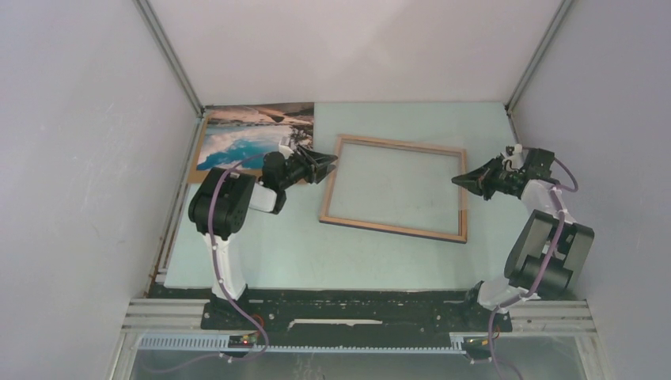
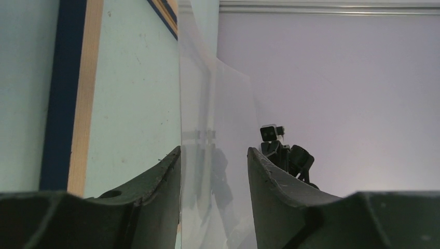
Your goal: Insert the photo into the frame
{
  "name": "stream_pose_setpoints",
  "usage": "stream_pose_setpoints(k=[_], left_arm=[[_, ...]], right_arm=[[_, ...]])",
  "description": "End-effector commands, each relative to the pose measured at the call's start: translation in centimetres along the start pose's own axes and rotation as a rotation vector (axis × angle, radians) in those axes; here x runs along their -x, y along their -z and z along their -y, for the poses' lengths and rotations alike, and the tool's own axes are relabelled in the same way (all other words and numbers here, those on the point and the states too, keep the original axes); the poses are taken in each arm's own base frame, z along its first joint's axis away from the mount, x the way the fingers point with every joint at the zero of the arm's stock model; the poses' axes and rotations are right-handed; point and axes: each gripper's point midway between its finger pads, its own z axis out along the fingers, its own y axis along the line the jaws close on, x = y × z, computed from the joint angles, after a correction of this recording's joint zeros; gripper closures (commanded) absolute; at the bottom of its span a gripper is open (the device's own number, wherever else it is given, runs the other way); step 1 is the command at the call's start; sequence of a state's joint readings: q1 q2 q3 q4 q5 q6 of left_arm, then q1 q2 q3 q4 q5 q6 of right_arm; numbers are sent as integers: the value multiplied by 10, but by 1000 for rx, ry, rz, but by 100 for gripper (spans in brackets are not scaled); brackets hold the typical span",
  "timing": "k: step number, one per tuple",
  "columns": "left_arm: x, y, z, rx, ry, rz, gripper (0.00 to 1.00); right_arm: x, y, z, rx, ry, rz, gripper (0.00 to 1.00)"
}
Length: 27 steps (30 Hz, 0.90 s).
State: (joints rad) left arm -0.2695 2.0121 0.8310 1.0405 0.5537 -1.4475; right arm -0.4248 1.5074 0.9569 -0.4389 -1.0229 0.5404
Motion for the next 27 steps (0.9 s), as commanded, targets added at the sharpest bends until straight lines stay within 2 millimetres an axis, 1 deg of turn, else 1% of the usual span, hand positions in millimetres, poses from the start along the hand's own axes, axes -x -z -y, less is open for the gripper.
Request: stream_pose_setpoints(k=[1, 3, 7, 11, 14, 19, 21, 27], left_arm=[[10, -11, 28, -62, -51, 3, 50], [13, -14, 24, -46, -40, 6, 50], [16, -24, 16, -10, -23, 2, 50], [23, -30, 4, 41, -13, 27, 50], [28, -37, 0, 81, -46, 28, 49], [34, -47, -4, 113, -49, 32, 49], [34, -49, -7, 124, -46, 30, 49], [33, -54, -12, 149, -54, 25, 49]], right_arm=[[18, -9, -5, 52, 35, 29, 100], [22, -15, 1, 60, 15, 24, 100], [26, -24, 5, 85, 9, 11, 100], [33, -29, 10, 99, -2, 11, 100], [39, -32, 11, 110, 0, 18, 100], [46, -39, 24, 95, -16, 4, 100], [48, -41, 31, 81, -22, 0, 100], [55, -45, 41, 67, -36, -6, 100]])
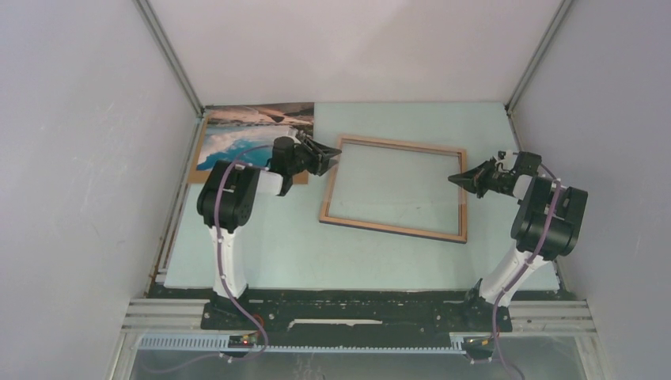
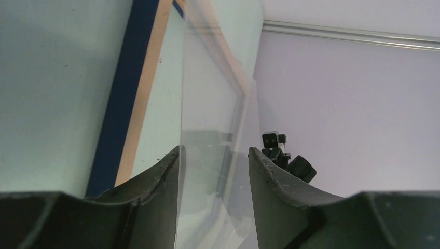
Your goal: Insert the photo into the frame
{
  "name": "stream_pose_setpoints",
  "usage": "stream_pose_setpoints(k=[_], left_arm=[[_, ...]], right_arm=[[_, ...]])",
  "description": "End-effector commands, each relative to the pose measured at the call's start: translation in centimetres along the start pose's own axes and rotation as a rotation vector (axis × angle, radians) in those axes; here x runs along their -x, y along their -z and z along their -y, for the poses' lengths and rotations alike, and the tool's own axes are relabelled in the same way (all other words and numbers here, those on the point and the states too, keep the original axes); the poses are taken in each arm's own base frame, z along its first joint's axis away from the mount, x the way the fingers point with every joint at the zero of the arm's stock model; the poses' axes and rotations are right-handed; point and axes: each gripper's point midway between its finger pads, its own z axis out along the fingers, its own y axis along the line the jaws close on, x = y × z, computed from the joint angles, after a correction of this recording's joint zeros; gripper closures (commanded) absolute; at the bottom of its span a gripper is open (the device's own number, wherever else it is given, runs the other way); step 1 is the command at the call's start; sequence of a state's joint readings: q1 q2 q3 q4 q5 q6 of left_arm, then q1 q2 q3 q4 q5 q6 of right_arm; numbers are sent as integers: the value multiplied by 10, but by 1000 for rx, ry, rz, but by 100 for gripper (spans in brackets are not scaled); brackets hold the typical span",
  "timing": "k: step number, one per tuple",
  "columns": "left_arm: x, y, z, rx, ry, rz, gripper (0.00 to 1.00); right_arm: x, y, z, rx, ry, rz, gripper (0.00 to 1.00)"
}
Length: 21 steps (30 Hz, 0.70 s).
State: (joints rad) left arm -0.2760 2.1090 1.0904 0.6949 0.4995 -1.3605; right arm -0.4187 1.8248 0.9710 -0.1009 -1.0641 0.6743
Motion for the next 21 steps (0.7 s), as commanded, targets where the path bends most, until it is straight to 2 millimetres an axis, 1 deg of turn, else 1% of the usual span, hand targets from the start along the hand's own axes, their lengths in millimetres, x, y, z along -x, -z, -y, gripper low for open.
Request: stream_pose_setpoints(k=[1, 3, 12, 16, 21], left_arm=[[4, -11, 14, -16, -60, 4, 49], [1, -13, 14, -15, -61, -3, 50], [1, -17, 11, 2, -64, -5, 50], [0, -18, 12, -1, -64, -10, 50], [-5, -12, 16, -4, -76, -13, 51]], right_arm=[[13, 2, -7, 13, 65, 11, 100], [15, 1, -4, 2, 63, 11, 100], [22, 0, 5, -10, 36, 12, 100], [24, 0, 9, -16, 32, 13, 100], [15, 0, 10, -32, 50, -9, 100]])
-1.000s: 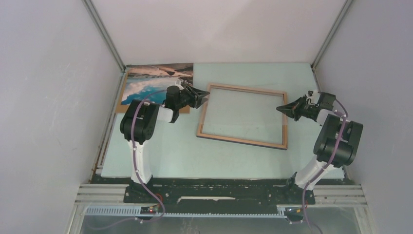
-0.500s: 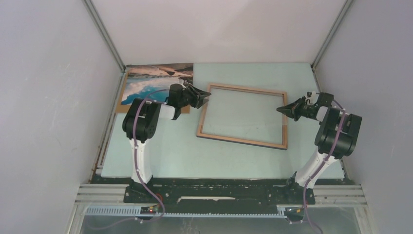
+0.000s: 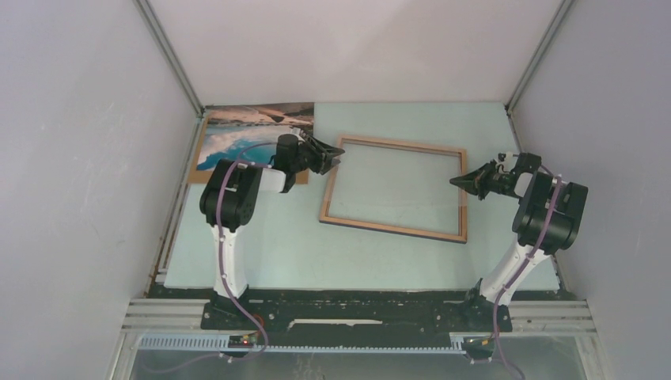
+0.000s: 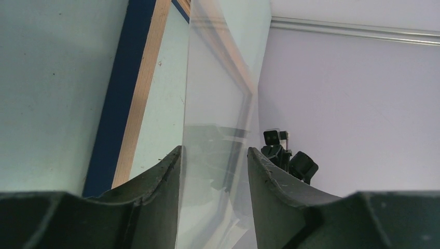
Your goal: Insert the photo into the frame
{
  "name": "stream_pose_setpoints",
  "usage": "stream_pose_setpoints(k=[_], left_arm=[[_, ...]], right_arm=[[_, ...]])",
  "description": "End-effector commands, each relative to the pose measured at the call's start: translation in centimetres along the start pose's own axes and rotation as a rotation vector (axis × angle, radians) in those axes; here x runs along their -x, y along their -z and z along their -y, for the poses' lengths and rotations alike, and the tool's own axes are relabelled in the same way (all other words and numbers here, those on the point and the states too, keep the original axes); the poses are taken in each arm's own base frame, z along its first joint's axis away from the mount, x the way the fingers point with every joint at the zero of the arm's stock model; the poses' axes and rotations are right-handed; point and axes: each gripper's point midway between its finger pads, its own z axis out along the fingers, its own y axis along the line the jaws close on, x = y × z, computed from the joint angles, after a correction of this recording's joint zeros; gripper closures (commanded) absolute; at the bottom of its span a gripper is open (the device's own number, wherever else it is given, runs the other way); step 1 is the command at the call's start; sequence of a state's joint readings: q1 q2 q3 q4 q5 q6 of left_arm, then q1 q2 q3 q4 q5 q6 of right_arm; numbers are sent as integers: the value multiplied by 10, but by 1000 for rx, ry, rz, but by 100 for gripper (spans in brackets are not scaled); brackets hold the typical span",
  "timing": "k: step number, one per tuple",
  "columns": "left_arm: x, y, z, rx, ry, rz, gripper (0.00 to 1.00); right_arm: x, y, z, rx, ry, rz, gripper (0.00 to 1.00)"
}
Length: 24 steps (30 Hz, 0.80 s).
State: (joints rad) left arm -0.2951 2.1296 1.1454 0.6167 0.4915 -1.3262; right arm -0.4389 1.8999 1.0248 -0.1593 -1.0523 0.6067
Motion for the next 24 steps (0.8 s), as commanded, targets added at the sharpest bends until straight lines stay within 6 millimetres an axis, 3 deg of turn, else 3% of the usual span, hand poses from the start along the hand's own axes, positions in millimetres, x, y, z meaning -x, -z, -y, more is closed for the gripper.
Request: stream_pose_setpoints(k=[1, 5, 24], left_arm=[[0, 1, 21, -44, -60, 8, 51], [-3, 11, 28, -54, -80, 12, 52], [-24, 26, 22, -36, -104, -7, 56]], right_arm=[[0, 2, -8, -2, 63, -13, 100], [-8, 4, -12, -5, 77, -31, 100], [-23, 9, -13, -12, 109, -49, 100]])
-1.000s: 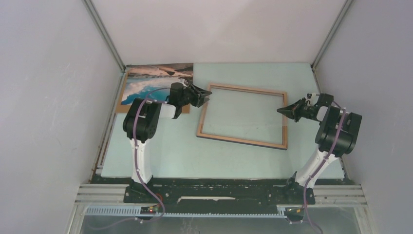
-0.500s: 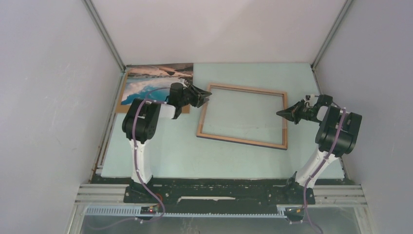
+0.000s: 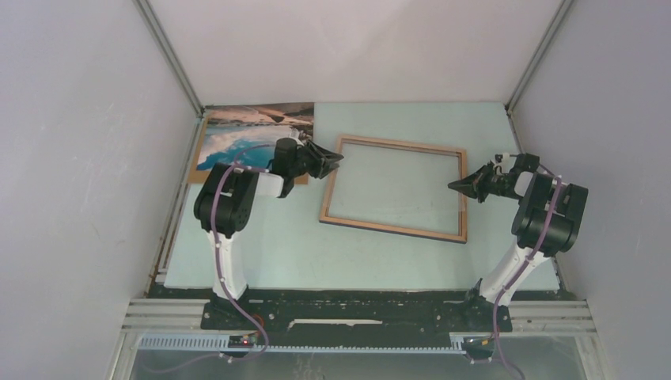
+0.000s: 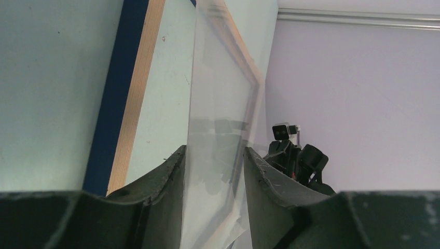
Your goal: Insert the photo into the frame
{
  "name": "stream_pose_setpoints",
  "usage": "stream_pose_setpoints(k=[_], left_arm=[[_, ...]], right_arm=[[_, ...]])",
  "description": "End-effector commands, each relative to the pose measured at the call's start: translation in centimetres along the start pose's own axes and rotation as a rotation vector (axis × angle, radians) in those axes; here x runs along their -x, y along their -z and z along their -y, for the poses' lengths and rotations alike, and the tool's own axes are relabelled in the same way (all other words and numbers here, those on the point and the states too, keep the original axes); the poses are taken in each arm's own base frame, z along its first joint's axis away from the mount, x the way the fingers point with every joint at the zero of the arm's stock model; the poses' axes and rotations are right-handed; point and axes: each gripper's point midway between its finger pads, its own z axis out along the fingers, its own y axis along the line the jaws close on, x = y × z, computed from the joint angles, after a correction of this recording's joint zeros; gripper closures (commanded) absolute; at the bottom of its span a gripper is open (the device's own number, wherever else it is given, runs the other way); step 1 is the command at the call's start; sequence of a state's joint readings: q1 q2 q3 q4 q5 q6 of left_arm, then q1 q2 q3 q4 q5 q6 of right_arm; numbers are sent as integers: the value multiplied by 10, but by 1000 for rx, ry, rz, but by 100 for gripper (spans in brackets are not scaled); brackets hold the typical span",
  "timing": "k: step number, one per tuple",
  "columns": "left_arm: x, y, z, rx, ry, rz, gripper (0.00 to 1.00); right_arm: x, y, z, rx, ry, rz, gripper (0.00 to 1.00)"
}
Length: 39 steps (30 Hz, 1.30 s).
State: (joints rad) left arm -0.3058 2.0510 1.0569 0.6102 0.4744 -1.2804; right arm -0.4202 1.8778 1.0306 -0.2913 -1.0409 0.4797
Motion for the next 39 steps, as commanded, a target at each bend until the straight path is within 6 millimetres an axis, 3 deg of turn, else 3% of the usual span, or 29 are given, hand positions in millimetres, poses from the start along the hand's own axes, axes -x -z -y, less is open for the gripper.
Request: stream_pose_setpoints(k=[1, 19, 39], left_arm=[[-11, 10, 23, -51, -62, -10, 56], [-21, 10, 27, -58, -63, -29, 58], [-24, -1, 23, -56, -42, -47, 58]], right_arm=[[-4, 9, -17, 26, 65, 6, 100], [-10, 15, -7, 13, 53, 14, 100], [6, 11, 9, 9, 6, 36, 100]])
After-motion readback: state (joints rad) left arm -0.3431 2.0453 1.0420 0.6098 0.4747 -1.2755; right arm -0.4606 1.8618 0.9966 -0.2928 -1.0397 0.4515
